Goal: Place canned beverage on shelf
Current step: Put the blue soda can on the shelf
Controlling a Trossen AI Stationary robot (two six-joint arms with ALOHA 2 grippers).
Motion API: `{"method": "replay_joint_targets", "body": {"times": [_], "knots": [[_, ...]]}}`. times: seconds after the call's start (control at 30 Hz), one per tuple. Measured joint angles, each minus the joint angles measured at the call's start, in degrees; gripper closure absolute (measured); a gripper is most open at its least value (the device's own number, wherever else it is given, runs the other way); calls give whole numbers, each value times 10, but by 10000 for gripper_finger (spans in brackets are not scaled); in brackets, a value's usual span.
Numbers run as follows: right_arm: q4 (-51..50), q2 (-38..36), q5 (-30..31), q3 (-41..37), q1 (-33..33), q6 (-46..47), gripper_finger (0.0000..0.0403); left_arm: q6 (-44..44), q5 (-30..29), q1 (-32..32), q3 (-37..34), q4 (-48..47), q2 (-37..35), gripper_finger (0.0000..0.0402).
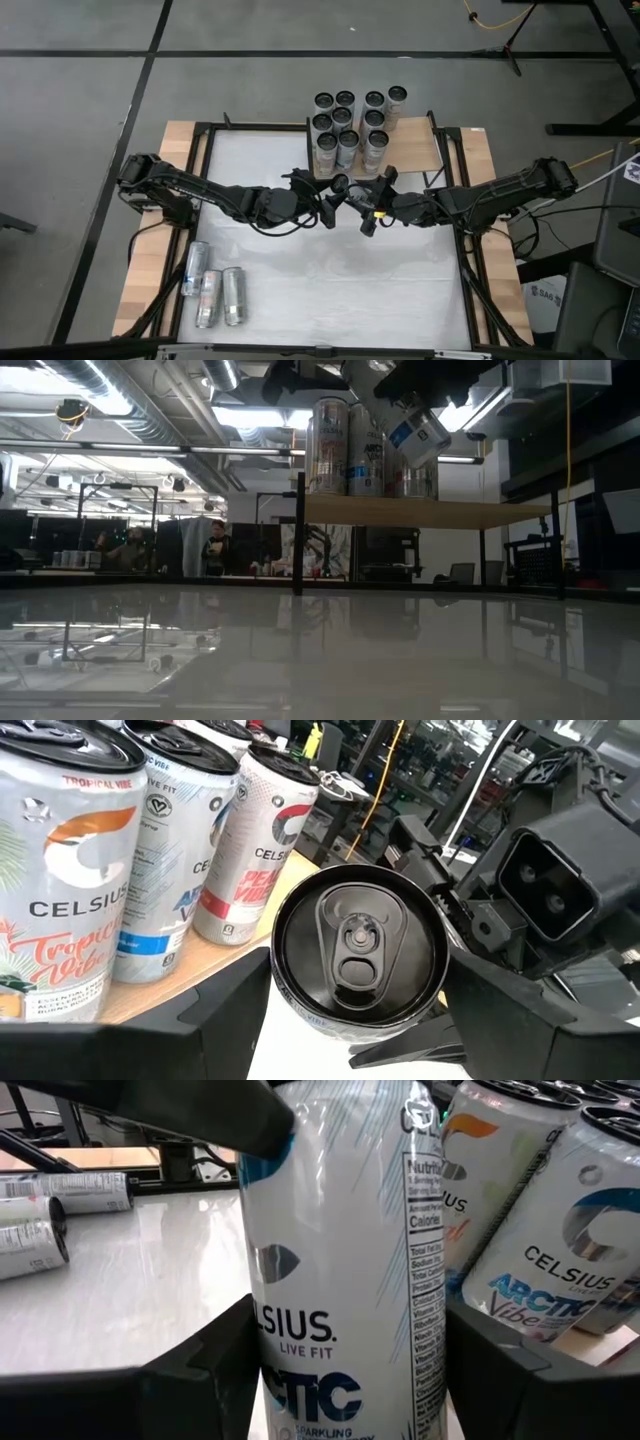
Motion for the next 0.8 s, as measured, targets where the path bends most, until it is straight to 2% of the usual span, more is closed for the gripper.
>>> {"method": "replay_joint_targets", "body": {"times": [0.33,0.63,0.8], "knots": [[0,0,-3,0,-1,0,165,-5,2,5,0,0,0,127],[-3,0,-3,-1,0,0,165,0,35,11,0,0,0,126],[-4,1,-3,-1,0,0,165,1,63,18,0,0,0,96]]}}
